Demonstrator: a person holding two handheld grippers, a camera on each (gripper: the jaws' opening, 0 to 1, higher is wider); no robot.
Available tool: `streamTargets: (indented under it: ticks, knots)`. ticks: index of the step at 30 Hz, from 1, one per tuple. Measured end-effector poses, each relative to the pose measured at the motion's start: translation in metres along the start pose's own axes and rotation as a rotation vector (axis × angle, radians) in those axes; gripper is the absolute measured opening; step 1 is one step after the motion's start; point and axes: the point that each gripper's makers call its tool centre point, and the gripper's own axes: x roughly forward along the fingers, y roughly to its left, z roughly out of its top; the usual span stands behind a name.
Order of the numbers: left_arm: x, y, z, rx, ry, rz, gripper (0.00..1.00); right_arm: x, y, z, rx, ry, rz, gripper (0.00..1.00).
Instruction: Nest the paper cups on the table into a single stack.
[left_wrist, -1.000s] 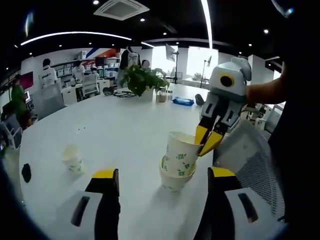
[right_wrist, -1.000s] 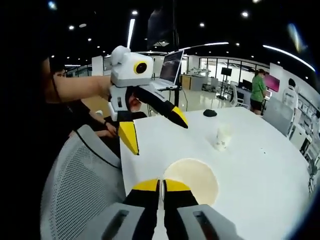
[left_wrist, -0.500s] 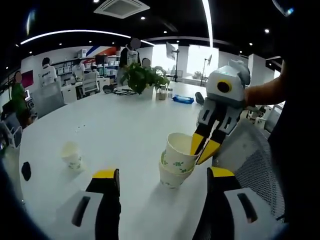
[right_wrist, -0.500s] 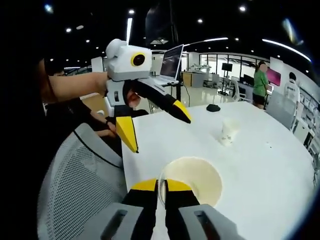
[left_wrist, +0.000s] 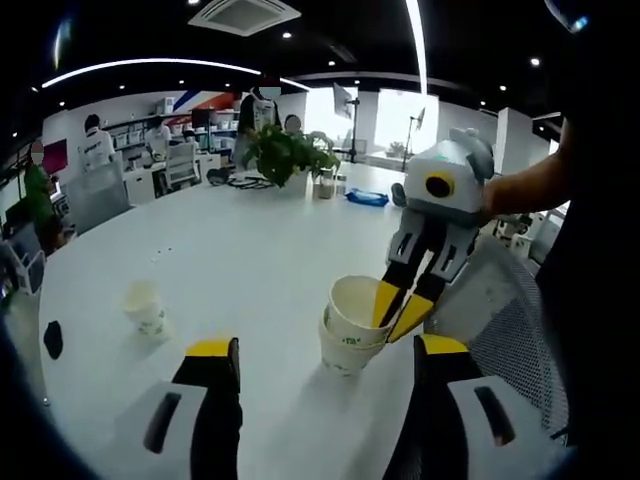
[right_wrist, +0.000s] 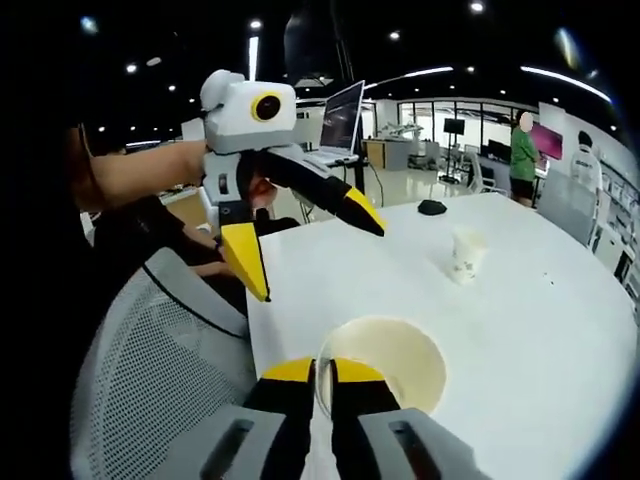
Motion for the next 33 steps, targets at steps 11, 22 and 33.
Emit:
streamTargets:
  ticks: [11, 22, 33]
  knots:
    - [0.0, 0.001, -0.001, -0.003, 0.002, 0.007, 0.69, 0.008, 0.005, -0.011, -0.003, 0.031, 0.022, 0.02]
    - [0.002, -0.001, 0.0, 0.0, 0.007, 0.008, 0.69, 0.011, 0.006, -0.014, 0.014, 0.021, 0.027, 0.02]
    - [0.002, 0.008, 0.003, -0.003, 0.0, 0.024, 0.68, 0.006, -0.001, 0.003, 0.016, -0.045, -0.028, 0.14]
